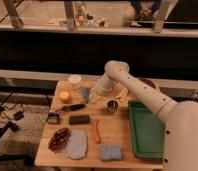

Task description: Place fork in plastic cup

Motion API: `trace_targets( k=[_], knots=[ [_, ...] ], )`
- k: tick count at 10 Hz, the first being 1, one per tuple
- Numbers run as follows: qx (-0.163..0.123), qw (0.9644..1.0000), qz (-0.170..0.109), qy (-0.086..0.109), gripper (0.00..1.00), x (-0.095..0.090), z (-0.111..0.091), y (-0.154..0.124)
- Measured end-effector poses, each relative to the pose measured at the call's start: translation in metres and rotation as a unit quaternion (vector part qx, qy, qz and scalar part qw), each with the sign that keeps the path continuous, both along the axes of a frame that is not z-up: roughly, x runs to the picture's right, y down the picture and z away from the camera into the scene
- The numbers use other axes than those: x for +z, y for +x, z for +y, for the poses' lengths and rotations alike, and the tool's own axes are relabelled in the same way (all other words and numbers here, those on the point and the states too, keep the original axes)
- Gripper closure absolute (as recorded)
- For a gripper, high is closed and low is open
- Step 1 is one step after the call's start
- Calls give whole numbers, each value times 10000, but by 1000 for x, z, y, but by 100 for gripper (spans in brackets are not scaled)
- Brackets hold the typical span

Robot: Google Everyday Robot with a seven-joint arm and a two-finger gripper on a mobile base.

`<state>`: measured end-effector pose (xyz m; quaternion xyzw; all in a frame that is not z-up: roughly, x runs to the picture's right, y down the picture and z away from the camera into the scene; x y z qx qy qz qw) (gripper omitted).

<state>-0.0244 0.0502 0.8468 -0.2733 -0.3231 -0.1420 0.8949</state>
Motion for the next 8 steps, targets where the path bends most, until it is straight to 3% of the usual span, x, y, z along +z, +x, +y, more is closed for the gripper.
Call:
trace_targets(
  k=[3, 8],
  knots=[
    [-16, 10000, 1, 50, 82, 5, -10, -3],
    [-83, 9999, 38, 47, 82, 14, -9, -12]
  ],
)
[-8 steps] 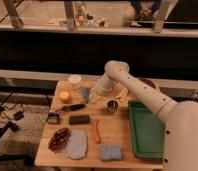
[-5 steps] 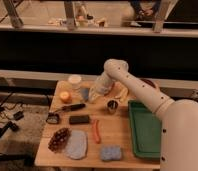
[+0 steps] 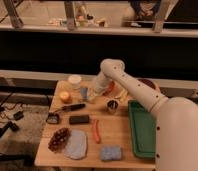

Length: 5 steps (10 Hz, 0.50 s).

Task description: Place fork in plastic cup

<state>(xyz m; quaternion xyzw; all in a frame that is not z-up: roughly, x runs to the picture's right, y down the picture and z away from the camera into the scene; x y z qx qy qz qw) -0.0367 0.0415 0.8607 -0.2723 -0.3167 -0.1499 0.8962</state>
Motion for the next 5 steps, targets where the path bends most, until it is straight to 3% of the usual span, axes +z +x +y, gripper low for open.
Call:
trace_targets(
  k=[5],
  knots=[
    [-4, 10000, -5, 0, 82, 0, 0, -1]
  ],
)
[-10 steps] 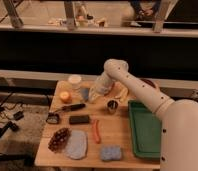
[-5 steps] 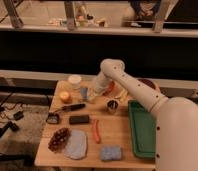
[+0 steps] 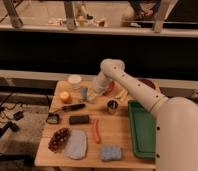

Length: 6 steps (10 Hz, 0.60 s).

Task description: Place fork in plastic cup

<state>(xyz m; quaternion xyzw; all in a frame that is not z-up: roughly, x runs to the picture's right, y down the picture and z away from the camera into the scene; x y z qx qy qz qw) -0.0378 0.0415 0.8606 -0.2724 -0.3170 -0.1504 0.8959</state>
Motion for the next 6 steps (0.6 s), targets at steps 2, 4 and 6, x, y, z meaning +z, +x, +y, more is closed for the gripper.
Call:
trace_targets(
  k=[2, 4, 6],
  knots=[
    [0, 10000, 0, 0, 82, 0, 0, 0],
    [1, 10000, -1, 0, 82, 0, 0, 0],
    [23, 10000, 45, 46, 82, 9, -4, 0]
  ],
)
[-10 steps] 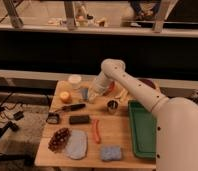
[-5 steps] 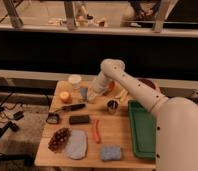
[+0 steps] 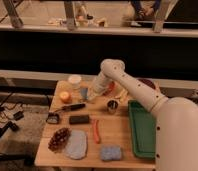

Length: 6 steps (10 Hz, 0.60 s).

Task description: Place fork in plastic cup

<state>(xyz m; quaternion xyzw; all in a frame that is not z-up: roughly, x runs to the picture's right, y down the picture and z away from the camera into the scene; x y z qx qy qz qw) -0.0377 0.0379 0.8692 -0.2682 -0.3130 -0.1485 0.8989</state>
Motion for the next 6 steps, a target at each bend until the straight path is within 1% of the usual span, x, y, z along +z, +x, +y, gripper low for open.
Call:
trace_targets(
  k=[1, 2, 4, 6],
  knots=[
    [-2, 10000, 32, 32, 82, 6, -4, -1],
    [-11, 9999, 121, 85, 82, 12, -8, -4],
    [17, 9993, 305, 228, 82, 15, -17, -5],
    [45, 9988, 389, 308, 82, 14, -21, -9]
  ],
)
